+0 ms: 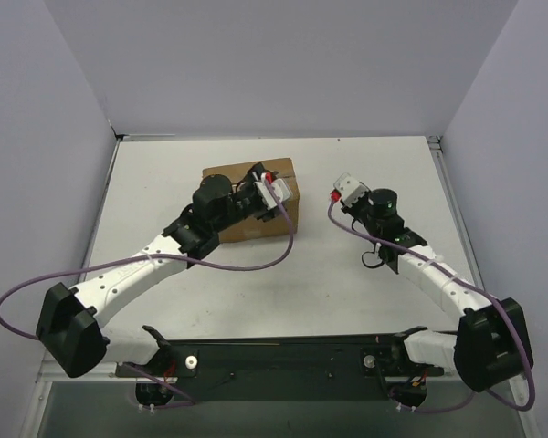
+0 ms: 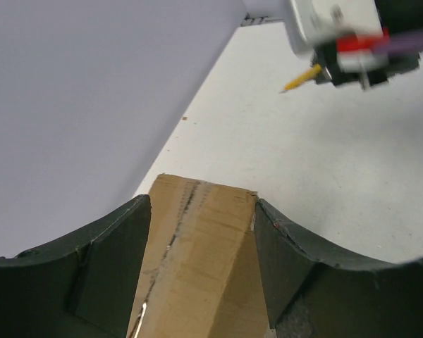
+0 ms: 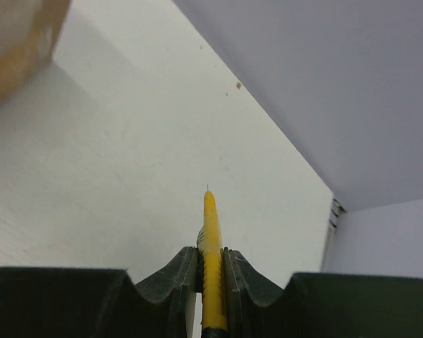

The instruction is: Unpack the express box

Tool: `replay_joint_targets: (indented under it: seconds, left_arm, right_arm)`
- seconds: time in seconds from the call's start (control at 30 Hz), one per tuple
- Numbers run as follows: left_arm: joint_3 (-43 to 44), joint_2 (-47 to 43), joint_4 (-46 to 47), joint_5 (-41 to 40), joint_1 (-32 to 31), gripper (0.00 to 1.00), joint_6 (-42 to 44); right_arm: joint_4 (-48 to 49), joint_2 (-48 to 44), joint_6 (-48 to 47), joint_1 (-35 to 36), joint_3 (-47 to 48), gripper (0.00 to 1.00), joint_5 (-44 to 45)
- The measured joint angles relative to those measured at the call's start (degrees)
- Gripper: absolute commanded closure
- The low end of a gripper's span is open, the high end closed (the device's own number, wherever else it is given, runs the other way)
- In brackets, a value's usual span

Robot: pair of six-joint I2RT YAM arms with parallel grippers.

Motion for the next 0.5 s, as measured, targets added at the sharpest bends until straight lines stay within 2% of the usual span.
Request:
replay_joint_targets:
  seconds: [0.1,0.2,0.4,0.5]
  left_arm:
    - [-1.2,-3.8,0.5,-0.6,2.2,0.29,-1.1]
    - [-4.1,-7.7,0.8,-1.0,6.4,0.29,-3.1]
    - [-12.4,-12.6,3.0,-1.4,14.4,0.29,-7.5]
    - [-16.8,-14.3,3.3,-1.4,16.9,0.3,-9.4]
  right_arm:
    - [10.9,3.2,-15.6,-1.0,-8.3,1.0,4.0]
    - [16.5,6.4,-25.1,-2.9,-11.9,1.0,5.6]
    - [19.7,10.4,-30.8,-7.9,-11.6,0.99,8.4]
    - [16.4,13.3,-30.6,-9.3,-10.8,0.83,9.8]
